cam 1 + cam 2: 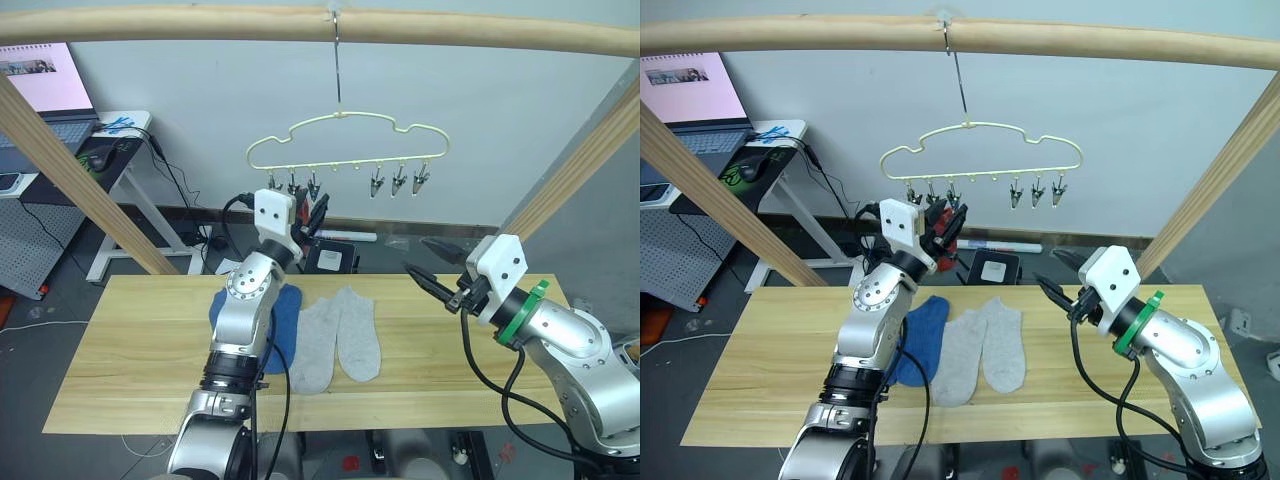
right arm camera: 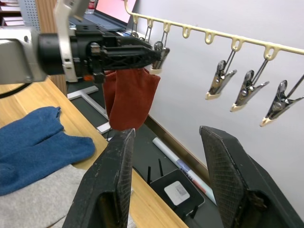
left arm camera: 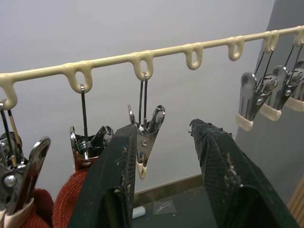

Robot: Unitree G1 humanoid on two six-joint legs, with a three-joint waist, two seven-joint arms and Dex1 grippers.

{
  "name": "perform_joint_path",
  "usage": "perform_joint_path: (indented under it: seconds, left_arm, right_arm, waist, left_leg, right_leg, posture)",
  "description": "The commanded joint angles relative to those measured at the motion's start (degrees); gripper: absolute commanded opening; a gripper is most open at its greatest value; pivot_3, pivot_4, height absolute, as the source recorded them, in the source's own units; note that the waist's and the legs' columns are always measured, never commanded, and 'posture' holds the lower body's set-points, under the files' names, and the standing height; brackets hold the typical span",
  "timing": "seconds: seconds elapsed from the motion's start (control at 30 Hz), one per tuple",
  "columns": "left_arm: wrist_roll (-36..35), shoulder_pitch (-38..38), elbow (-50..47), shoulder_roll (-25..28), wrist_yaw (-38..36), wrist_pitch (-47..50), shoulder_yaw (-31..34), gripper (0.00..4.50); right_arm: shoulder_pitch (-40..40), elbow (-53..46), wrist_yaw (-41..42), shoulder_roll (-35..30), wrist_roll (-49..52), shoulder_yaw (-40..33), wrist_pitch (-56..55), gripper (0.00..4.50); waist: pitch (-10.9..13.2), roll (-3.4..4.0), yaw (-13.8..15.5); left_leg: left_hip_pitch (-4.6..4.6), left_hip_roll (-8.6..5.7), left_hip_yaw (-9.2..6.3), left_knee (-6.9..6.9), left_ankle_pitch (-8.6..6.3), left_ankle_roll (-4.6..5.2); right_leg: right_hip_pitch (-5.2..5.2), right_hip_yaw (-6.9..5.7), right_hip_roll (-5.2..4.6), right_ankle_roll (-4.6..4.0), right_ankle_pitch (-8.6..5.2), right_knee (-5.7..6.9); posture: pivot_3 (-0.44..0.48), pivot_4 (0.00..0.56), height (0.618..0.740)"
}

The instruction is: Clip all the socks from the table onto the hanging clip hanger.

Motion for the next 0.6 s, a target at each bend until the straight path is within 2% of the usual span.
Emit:
perform_joint_path:
  seconds: [0.03,0.4,0.6]
  left_arm:
    - [0.19,-1.35,0.08,-0.75,0.64,-1.91,0.1,1.98]
    - [0.38,-4.11,4.01,-2.02,1.98,-3.33,0.24,1.98]
    - [0.68,-5.4,5.1,-2.1,3.16,-2.85,0.58,1.98]
  right_arm:
    - [-0.1,-2.73,-0.44,-0.74,1.24,-1.78,0.25,2.27]
    - [-0.36,-3.14,-1.36,-0.15,2.97,-1.86,1.33,2.27]
    - [-0.67,-2.64,0.83,0.73,9.77,-4.24,1.23,2.27]
  waist:
    - [0.0,0.0,-0.15]
    - [0.0,0.0,-0.69]
    - [0.0,0.0,-1.17]
  left_leg:
    - [0.0,0.0,0.0,0.0,0.0,0.0]
    - [0.0,-0.01,0.0,0.02,0.0,0.0]
    - [0.0,-0.01,0.0,0.02,0.0,0.0]
  right_leg:
    - [0.0,0.0,0.0,0.0,0.0,0.0]
    - [0.02,0.0,0.01,0.0,0.0,0.0]
    - [0.02,0.01,0.03,0.0,0.0,0.0]
  posture:
    - [-0.169,0.212,0.74]
    - [-0.178,0.207,0.74]
    - [-0.181,0.2,0.74]
